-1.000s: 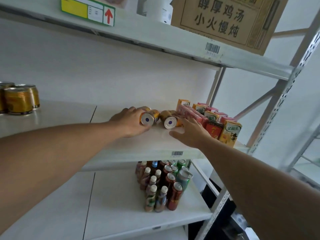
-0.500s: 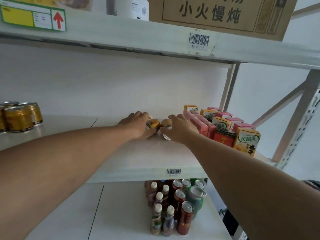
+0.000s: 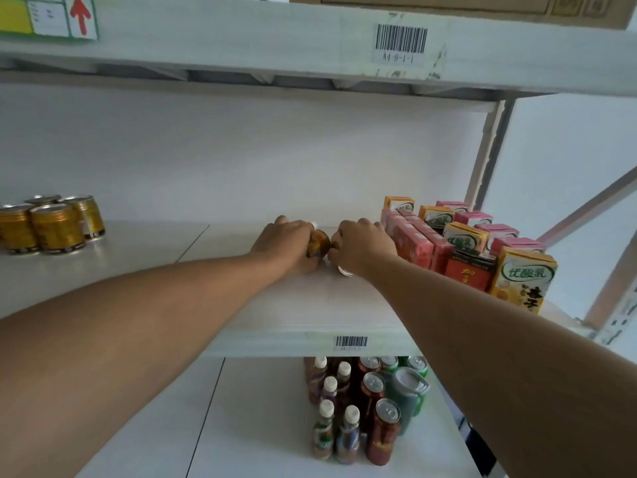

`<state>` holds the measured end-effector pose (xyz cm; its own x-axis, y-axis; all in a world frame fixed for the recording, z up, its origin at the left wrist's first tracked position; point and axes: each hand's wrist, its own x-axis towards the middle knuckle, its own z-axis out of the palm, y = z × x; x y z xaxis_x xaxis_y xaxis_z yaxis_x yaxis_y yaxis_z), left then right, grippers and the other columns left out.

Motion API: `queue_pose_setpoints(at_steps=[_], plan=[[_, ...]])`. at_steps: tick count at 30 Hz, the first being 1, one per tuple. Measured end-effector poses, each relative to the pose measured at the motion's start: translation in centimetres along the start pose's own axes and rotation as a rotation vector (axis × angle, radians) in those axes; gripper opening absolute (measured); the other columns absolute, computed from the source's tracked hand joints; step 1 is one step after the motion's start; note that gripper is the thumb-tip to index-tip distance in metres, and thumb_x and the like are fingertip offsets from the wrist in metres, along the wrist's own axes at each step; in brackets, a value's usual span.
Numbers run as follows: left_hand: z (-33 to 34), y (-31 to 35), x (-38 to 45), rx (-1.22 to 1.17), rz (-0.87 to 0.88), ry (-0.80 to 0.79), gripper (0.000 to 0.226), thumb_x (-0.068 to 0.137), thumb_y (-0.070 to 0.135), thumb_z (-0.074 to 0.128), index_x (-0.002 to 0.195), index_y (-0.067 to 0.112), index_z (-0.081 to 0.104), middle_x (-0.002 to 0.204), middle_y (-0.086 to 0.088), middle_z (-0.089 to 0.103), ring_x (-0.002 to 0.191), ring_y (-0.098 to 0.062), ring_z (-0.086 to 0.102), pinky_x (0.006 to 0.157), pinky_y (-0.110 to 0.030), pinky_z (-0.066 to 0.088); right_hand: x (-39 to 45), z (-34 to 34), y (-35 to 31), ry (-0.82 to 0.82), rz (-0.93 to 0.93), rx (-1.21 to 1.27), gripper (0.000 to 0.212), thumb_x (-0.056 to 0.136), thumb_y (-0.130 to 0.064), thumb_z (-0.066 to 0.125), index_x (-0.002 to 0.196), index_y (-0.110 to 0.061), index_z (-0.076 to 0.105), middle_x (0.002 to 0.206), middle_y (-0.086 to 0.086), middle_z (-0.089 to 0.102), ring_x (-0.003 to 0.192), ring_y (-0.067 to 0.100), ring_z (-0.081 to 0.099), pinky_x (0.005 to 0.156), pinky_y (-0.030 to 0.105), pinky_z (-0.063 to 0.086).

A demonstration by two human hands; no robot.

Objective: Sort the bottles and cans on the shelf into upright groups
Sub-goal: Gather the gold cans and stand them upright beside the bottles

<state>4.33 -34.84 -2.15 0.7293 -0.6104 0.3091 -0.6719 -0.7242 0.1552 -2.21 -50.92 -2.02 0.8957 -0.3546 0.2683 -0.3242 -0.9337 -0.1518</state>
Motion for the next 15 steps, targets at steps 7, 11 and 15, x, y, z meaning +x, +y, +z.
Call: queue_pose_setpoints(at_steps=[7, 11, 15], plan=[[-2.5, -1.1, -2.5, 0.027, -0.068, -0.107, 0.076, 0.080, 0.046, 0.068, 0.154, 0.037, 0.052, 0.132, -0.008, 0.069, 0.118, -0.032, 0.067, 0.097, -0.038, 0.060, -2.9, -2.2, -1.6, -0.061, 0.058, 0.038, 0.050, 0.082, -0.047, 0.072, 0.122, -0.018, 0.063, 0.121, 0.014, 0.065, 0.113, 0.038, 0.061, 0.087, 0.040, 0.052], [-4.2, -2.0, -3.4, 0.032, -0.111, -0.257, 0.043, 0.090, 0.039, 0.076, 0.123, 0.013, 0.074, 0.111, -0.012, 0.077, 0.099, -0.032, 0.075, 0.092, -0.041, 0.063, -4.8, -3.6, -2.3, -0.120, 0.134, 0.085, 0.038, 0.085, -0.039, 0.074, 0.108, -0.010, 0.064, 0.114, 0.014, 0.072, 0.101, 0.033, 0.071, 0.078, 0.032, 0.055], [-5.1, -3.1, -4.4, 0.082, -0.069, -0.309, 0.052, 0.093, 0.045, 0.078, 0.131, 0.010, 0.069, 0.122, -0.015, 0.074, 0.110, -0.033, 0.072, 0.097, -0.040, 0.060, -6.7, -4.3, -3.0, -0.243, 0.230, 0.126, 0.083, 0.088, -0.039, 0.084, 0.153, -0.004, 0.045, 0.146, 0.021, 0.055, 0.134, 0.040, 0.055, 0.112, 0.046, 0.048]])
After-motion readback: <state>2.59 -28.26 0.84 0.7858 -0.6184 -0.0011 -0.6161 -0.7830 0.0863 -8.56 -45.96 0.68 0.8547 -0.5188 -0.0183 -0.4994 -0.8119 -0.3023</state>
